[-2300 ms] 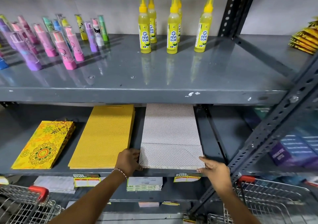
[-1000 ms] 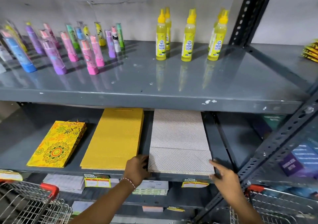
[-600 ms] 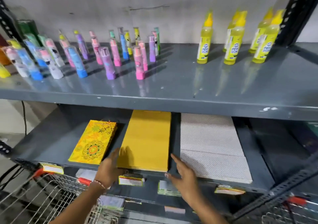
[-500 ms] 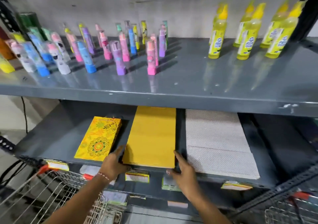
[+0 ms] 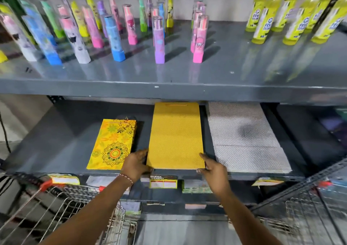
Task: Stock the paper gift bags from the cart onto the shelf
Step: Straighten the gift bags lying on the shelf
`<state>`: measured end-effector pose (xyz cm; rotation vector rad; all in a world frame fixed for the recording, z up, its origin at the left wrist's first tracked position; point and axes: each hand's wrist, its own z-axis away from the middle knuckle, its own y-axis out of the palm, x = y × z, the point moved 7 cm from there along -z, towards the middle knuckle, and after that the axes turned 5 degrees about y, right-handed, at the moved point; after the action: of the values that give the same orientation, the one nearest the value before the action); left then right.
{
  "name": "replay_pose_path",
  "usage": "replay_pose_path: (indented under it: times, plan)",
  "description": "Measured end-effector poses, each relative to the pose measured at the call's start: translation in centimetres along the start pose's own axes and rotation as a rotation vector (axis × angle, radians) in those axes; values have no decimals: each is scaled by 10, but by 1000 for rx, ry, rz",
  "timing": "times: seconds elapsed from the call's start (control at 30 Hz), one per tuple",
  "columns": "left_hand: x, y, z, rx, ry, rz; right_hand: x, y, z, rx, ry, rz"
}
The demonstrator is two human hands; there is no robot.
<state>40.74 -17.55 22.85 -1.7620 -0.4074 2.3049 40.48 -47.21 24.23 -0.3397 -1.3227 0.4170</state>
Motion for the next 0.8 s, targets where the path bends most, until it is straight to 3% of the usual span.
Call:
replay_pose_path:
  times: [0.13, 0.4, 0.8]
  plan:
    - [-3, 1, 0, 16, -57, 149, -2, -2, -3, -12, 26, -56]
    - [-5, 3, 6, 24, -50, 206, -9, -2, -3, -15, 84, -239]
    - [-7, 2, 13, 23, -68, 218, -13, -5, -5, 5, 99, -294]
